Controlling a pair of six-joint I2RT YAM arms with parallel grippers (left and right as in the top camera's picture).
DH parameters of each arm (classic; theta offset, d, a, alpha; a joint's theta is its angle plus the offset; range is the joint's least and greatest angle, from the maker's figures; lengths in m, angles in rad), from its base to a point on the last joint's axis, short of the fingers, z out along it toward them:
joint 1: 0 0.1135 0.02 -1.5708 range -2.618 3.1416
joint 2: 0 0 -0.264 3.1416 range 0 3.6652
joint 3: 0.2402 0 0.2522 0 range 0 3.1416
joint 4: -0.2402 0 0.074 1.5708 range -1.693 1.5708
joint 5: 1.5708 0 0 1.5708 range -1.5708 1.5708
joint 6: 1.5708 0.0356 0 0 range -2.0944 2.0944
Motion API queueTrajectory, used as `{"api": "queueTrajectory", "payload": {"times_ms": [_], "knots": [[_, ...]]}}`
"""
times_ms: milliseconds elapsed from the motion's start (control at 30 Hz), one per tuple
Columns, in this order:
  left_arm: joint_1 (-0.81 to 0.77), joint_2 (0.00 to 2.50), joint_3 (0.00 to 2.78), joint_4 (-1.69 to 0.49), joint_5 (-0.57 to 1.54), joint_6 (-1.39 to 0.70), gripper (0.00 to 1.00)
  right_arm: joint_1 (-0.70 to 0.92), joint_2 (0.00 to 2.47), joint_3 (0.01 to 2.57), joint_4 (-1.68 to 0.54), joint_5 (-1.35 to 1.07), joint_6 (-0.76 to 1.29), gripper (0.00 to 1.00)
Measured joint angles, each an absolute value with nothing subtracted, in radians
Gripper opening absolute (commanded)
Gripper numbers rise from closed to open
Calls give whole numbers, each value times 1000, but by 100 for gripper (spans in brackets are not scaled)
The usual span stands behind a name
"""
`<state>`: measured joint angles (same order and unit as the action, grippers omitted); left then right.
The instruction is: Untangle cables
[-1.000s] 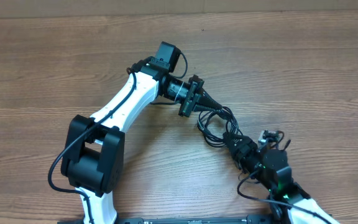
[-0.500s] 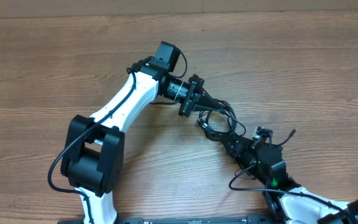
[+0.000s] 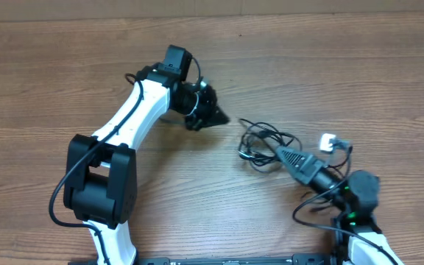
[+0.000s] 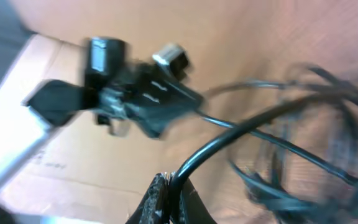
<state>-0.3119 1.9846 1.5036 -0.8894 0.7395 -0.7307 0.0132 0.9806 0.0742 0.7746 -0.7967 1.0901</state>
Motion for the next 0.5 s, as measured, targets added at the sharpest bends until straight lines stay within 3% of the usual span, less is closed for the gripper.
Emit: {"api": "queueTrajectory", "payload": {"times_ms": [333,400,500], "knots": [[-292,1985,1506,-1162,109,-670,4,-262,958,313,532,-1047,1046,4],[-272,1985,1506,-1155,90,-663,9,-267,957,324,490,-1055,1040,4],[-238,1985,1506,-1095,168,-600,28,-223,957,326,453,-1063,1036,4]]}}
